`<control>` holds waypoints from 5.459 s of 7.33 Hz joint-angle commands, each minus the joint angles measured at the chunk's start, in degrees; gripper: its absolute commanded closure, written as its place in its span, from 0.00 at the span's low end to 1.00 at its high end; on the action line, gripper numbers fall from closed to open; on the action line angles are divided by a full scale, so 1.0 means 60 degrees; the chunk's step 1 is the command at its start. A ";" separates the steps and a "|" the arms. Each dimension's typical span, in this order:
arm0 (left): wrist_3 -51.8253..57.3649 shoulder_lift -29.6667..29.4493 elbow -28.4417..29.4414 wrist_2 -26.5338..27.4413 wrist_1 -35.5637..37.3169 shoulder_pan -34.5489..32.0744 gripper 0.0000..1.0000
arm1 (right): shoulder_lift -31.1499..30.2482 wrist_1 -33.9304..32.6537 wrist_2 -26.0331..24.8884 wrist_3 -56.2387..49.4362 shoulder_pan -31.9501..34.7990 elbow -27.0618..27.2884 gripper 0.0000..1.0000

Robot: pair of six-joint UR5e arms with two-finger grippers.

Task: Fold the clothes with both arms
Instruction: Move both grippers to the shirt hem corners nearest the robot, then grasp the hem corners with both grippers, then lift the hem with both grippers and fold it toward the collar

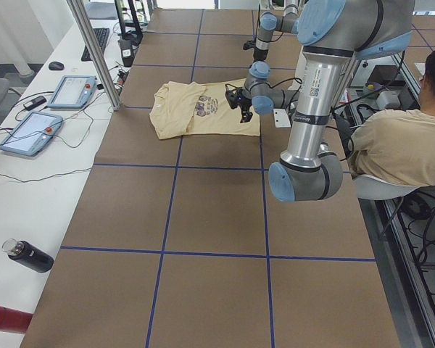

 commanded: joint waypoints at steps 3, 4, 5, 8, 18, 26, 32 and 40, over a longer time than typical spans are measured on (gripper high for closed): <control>-0.0346 0.0622 0.0235 0.0233 0.0136 0.1030 0.27 | 0.0003 0.0000 -0.0007 -0.0009 -0.0027 -0.0004 1.00; -0.0346 0.0593 0.0294 0.0233 0.0136 0.1031 0.32 | 0.0003 0.0000 -0.0007 -0.0009 -0.0012 -0.0004 1.00; -0.0346 0.0549 0.0324 0.0233 0.0136 0.1031 0.32 | 0.0003 0.0000 0.0007 0.0005 -0.0026 -0.0004 1.00; -0.0331 0.0549 0.0383 0.0189 0.0107 0.1292 0.36 | 0.0003 0.0000 -0.0007 -0.0009 -0.0027 -0.0004 1.00; -0.0346 0.0578 0.0427 0.0189 0.0121 0.1411 0.67 | 0.0003 0.0000 0.0007 -0.0009 -0.0012 0.0011 1.00; -0.0317 0.0651 -0.0156 0.0116 0.0136 0.1339 1.00 | 0.0032 0.0014 -0.0007 0.0006 -0.0012 0.0040 1.00; -0.1254 0.1120 -0.2721 -0.1613 0.0779 0.1236 1.00 | -0.0685 -0.0015 0.0767 0.0093 -0.0042 0.1839 1.00; 0.2055 -0.0503 -0.0165 -0.1891 0.0489 -0.3112 1.00 | 0.4434 -0.2402 0.5308 -0.4443 0.6342 -0.3128 1.00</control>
